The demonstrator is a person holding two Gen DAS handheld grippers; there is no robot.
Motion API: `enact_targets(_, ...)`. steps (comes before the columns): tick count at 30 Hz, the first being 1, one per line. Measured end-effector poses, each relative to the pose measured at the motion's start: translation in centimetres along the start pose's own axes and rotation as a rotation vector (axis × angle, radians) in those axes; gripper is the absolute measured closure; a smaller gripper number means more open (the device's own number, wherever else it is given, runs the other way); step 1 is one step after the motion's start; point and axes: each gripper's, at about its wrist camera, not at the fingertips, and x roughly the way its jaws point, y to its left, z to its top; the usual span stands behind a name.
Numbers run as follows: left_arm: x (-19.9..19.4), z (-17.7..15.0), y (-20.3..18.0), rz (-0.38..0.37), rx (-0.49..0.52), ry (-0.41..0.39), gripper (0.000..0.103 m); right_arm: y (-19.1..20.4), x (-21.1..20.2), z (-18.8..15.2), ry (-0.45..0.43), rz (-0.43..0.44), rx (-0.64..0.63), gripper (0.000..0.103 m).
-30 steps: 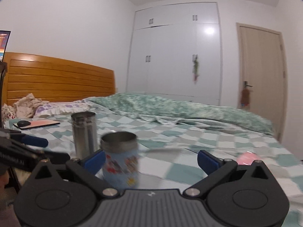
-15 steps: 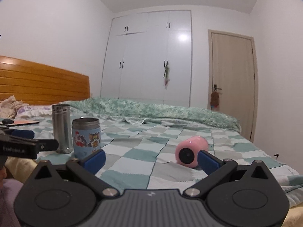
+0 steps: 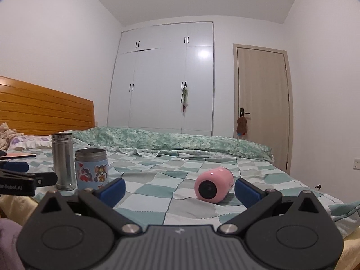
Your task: Flip cup upright
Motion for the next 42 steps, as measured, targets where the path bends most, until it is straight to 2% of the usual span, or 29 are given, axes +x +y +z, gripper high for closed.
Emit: enact_targets(42, -0.29, 0.05, 0.03, -0.007, -0.004, -0.011, 0.000, 0.28, 0.03, -0.25, -0.003, 0.001, -0.013, 0.000)
